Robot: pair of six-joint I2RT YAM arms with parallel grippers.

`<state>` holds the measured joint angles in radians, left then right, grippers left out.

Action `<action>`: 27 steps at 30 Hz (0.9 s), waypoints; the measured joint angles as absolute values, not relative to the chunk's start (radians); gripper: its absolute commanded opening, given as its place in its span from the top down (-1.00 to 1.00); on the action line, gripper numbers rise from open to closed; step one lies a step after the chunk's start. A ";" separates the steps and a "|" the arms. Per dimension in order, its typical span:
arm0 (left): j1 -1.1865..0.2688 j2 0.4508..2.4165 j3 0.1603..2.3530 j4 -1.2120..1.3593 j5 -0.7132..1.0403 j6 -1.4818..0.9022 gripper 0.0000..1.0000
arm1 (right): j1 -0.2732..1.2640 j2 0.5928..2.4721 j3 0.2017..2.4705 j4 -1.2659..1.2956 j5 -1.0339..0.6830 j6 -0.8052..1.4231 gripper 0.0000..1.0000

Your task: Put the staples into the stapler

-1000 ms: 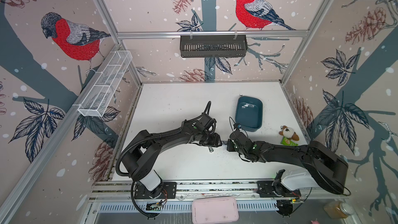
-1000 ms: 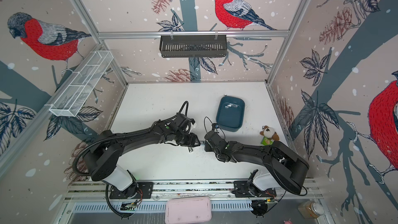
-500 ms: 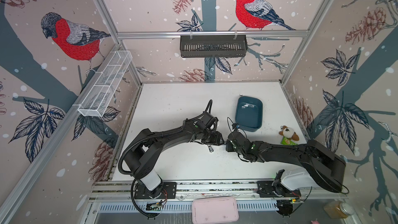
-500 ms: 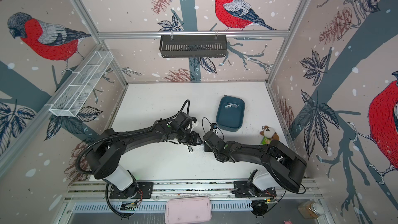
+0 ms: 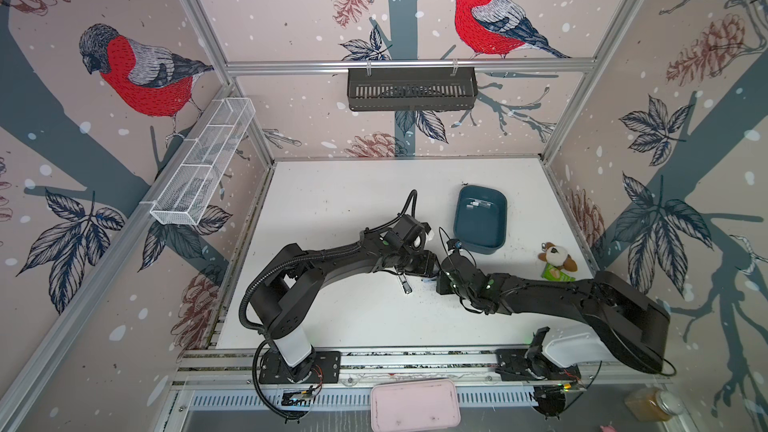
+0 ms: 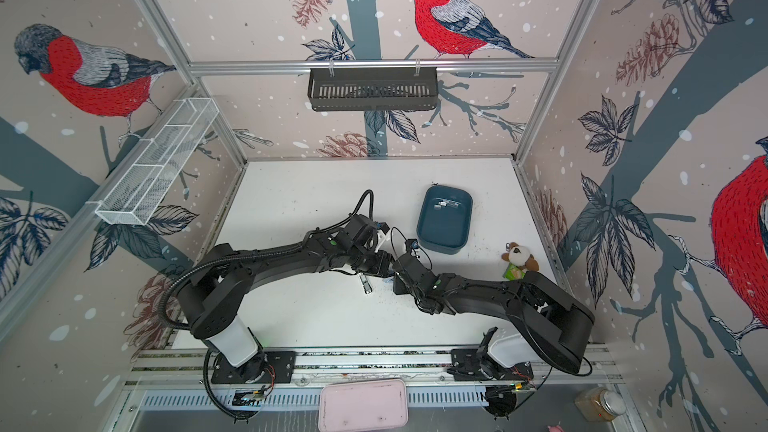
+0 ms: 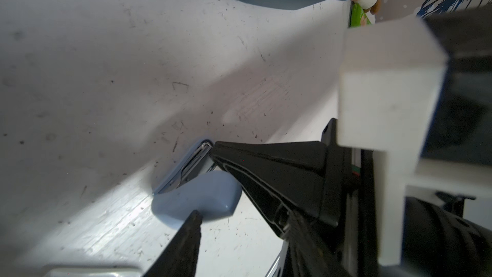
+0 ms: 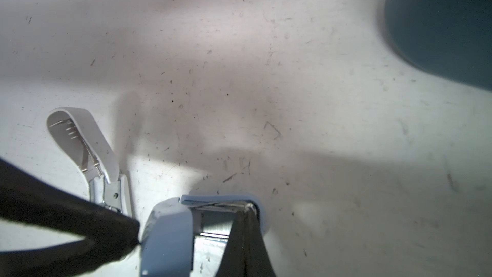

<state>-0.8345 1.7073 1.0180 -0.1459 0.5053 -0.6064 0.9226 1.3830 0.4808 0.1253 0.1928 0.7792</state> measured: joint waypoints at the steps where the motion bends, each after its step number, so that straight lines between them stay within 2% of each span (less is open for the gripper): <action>1: -0.835 1.710 1.013 -0.136 0.509 -0.611 -0.08 | 0.914 1.372 0.469 0.134 0.176 0.780 0.84; 12: -0.846 1.739 0.955 -0.046 0.537 -0.628 -0.07 | 0.799 1.232 0.349 0.218 0.001 0.788 0.63; 27: -0.854 1.768 0.958 -0.039 0.516 -0.628 0.12 | 0.701 1.025 0.312 0.129 -0.027 0.781 0.47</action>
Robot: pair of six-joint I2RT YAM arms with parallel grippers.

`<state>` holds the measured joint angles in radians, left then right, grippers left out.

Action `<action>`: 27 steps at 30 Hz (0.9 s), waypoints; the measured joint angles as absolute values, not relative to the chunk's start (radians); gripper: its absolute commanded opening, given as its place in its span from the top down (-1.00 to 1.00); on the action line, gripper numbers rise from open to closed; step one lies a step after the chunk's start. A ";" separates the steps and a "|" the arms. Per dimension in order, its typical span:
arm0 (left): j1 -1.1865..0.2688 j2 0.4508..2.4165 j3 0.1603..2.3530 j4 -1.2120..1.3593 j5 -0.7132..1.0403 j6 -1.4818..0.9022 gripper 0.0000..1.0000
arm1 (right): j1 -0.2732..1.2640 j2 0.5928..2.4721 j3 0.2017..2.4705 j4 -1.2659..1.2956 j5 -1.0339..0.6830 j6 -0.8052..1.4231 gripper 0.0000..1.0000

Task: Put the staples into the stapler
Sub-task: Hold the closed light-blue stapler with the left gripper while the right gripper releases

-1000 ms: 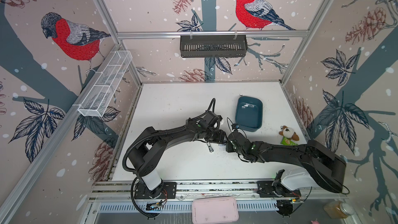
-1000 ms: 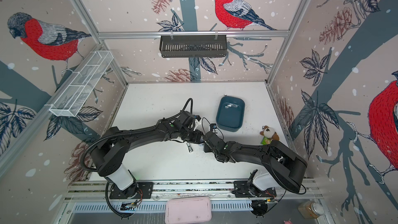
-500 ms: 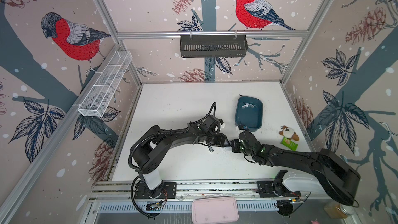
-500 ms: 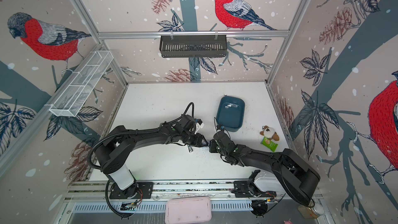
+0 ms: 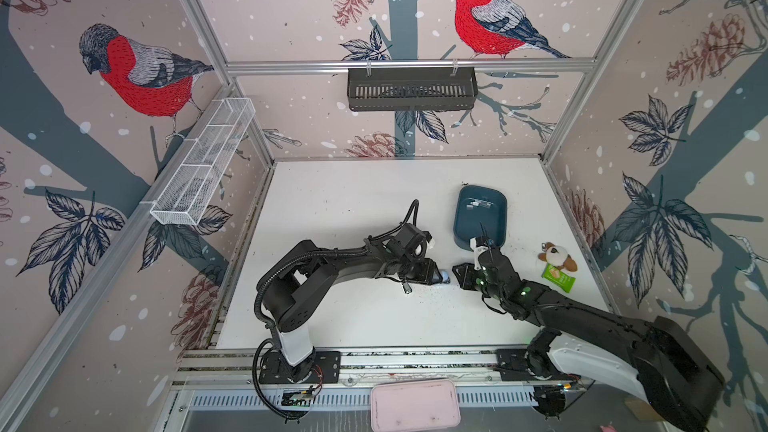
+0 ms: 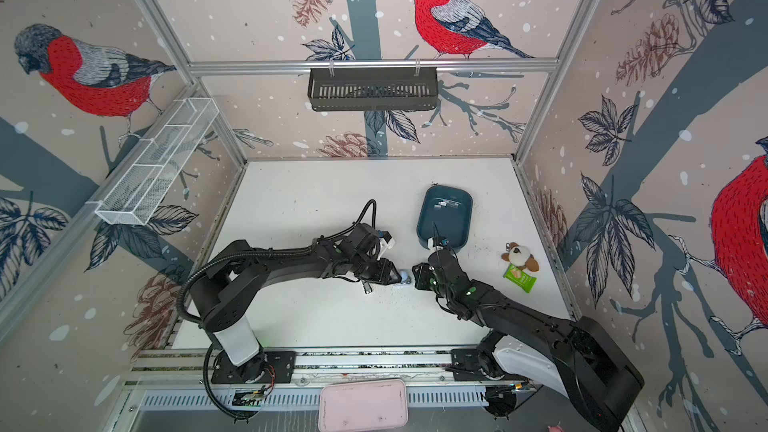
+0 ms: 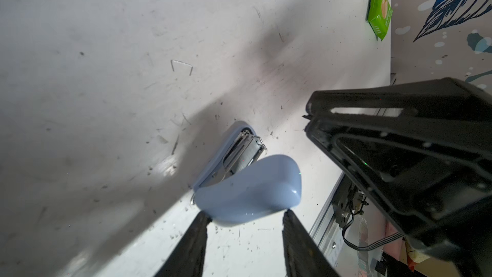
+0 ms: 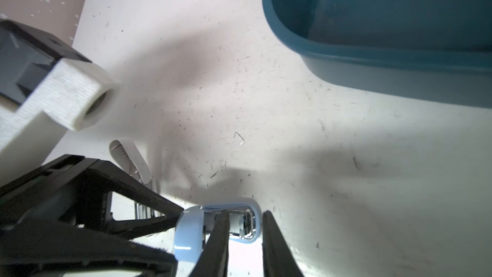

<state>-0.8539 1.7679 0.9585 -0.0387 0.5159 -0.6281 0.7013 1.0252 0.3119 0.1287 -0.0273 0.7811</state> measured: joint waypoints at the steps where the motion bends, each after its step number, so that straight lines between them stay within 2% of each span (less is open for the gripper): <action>1: -0.854 1.769 0.960 -0.039 0.516 -0.628 0.13 | 0.702 1.004 0.306 0.133 -0.038 0.779 0.44; 7: -0.856 1.789 0.971 -0.044 0.511 -0.628 0.18 | 0.705 0.962 0.295 0.145 -0.089 0.759 0.36; 18: -0.859 1.795 0.982 -0.058 0.496 -0.620 0.18 | 0.730 1.065 0.314 0.176 -0.106 0.740 0.35; 27: -0.859 1.805 0.986 -0.066 0.485 -0.611 0.18 | 0.734 1.134 0.326 0.183 -0.072 0.726 0.49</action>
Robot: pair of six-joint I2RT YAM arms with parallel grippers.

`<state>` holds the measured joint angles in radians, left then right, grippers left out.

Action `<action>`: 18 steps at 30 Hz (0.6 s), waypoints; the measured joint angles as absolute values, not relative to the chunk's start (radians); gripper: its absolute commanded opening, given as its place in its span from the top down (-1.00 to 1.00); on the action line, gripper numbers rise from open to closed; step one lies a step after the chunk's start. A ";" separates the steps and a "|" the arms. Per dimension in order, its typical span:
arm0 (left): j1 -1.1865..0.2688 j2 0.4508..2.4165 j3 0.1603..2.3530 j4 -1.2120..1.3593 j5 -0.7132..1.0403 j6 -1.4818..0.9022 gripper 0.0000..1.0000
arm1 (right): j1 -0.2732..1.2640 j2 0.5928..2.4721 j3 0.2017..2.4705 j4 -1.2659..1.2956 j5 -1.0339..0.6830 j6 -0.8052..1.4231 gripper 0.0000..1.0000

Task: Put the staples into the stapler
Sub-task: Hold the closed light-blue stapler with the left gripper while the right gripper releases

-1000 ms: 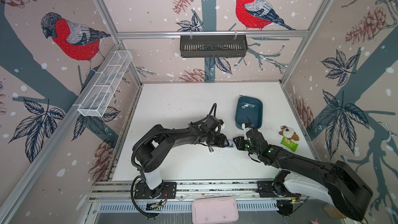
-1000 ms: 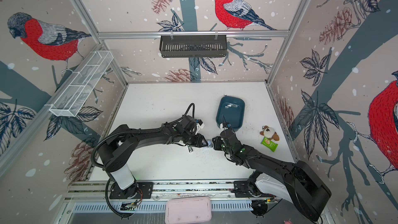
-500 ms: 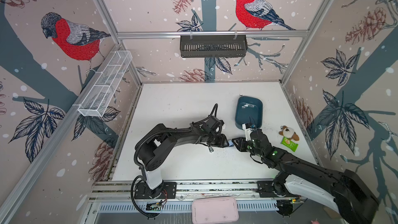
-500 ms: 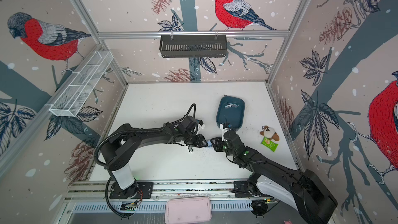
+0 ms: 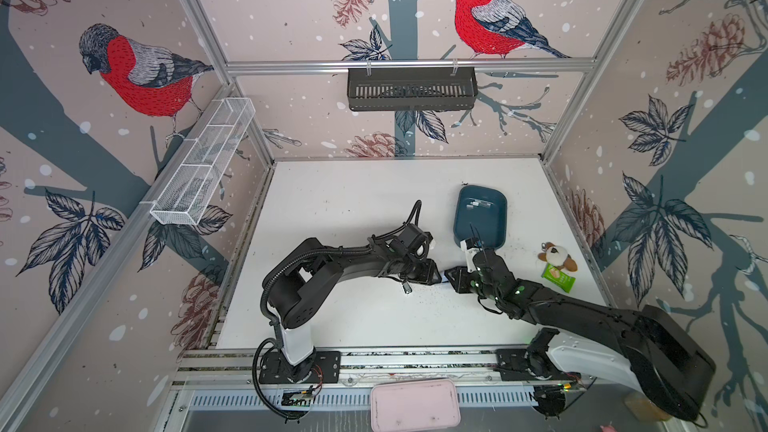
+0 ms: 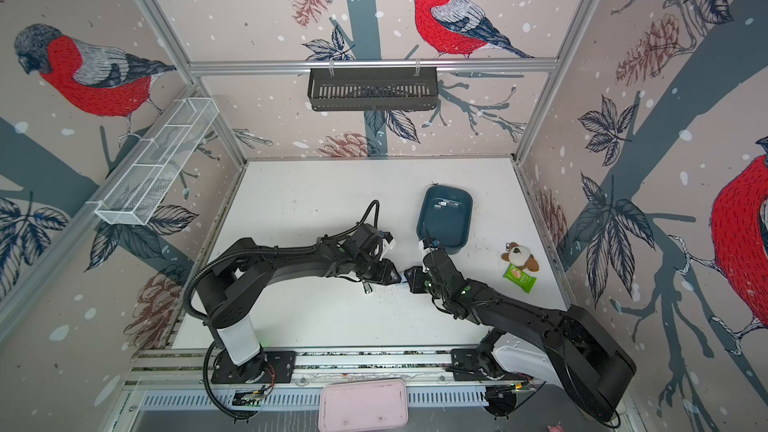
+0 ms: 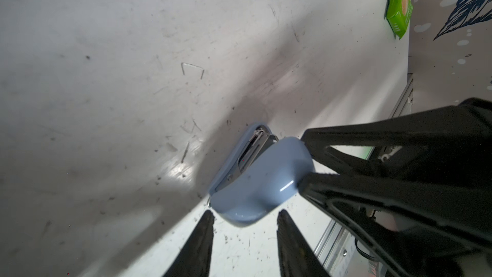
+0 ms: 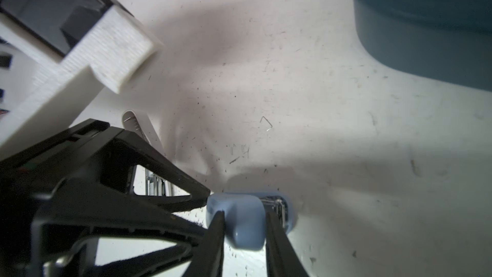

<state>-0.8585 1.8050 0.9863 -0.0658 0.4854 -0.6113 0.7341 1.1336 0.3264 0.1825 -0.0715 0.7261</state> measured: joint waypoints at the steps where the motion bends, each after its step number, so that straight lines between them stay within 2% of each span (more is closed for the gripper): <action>1: -0.859 1.805 0.986 -0.066 0.484 -0.611 0.19 | 0.735 1.137 0.326 0.187 -0.069 0.726 0.50; 18: -0.859 1.825 1.011 -0.100 0.459 -0.601 0.19 | 0.739 1.175 0.306 0.252 -0.018 0.726 0.58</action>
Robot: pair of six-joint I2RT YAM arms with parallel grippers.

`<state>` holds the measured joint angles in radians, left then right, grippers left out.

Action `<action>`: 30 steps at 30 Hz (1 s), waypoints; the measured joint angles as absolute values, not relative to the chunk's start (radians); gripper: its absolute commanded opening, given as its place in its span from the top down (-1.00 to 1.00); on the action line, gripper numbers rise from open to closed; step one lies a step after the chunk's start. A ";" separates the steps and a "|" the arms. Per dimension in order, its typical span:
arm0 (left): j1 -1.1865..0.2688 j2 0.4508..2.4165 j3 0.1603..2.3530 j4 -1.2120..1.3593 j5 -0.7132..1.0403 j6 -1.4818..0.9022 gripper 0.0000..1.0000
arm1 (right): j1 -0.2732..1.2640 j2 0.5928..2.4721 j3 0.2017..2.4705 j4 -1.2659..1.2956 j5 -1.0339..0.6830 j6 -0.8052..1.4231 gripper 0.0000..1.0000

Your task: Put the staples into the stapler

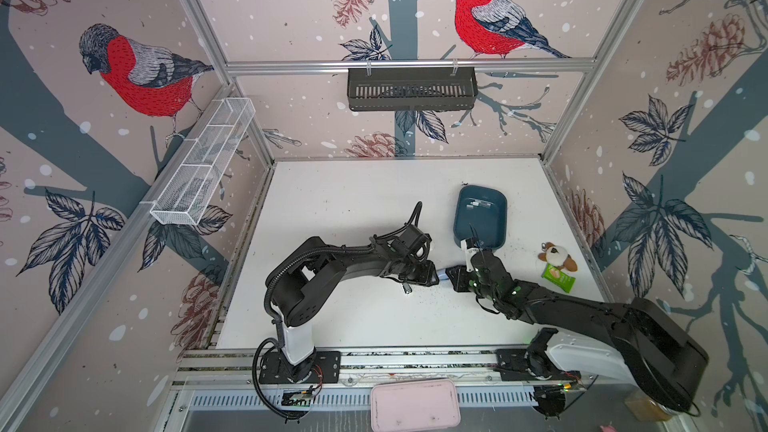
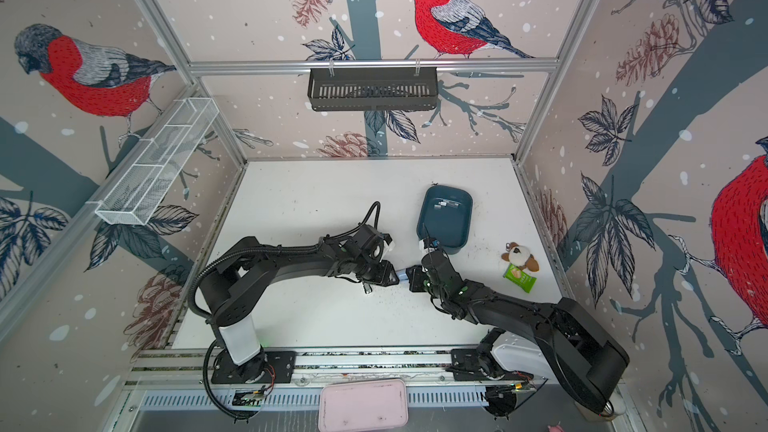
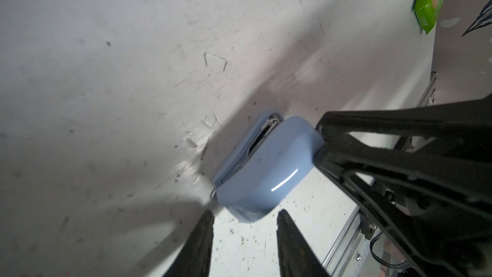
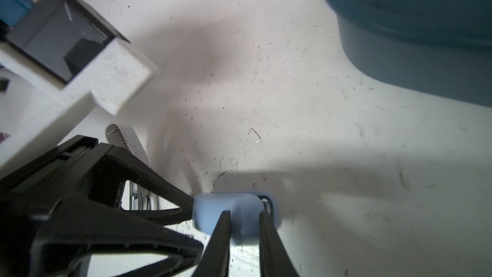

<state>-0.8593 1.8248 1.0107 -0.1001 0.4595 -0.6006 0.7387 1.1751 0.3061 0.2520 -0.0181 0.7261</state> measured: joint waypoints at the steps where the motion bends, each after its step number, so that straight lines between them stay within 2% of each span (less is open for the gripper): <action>1: -0.859 1.825 1.015 -0.095 0.460 -0.601 0.19 | 0.739 1.172 0.305 0.249 -0.018 0.726 0.58; 6: -0.859 1.822 1.016 -0.096 0.459 -0.601 0.19 | 0.739 1.144 0.300 0.230 -0.016 0.724 0.47; 12: -0.846 1.743 1.011 -0.117 0.441 -0.595 0.17 | 0.751 1.077 0.383 0.133 0.001 0.687 0.44; 19: -0.734 1.570 0.910 -0.150 0.382 -0.575 -0.21 | 0.884 1.059 0.413 0.083 0.043 0.703 0.44; 24: -0.646 1.497 0.821 -0.176 0.331 -0.569 -0.51 | 0.986 1.132 0.444 0.086 0.081 0.765 0.43; 30: -0.597 1.490 0.770 -0.165 0.314 -0.569 -0.60 | 1.078 1.302 0.525 0.101 0.103 0.845 0.42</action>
<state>-0.5972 1.4902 0.7704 -0.1650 0.3138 -0.5686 1.0782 1.3018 0.5247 0.1005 0.1032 0.8448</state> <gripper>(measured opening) 0.801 0.288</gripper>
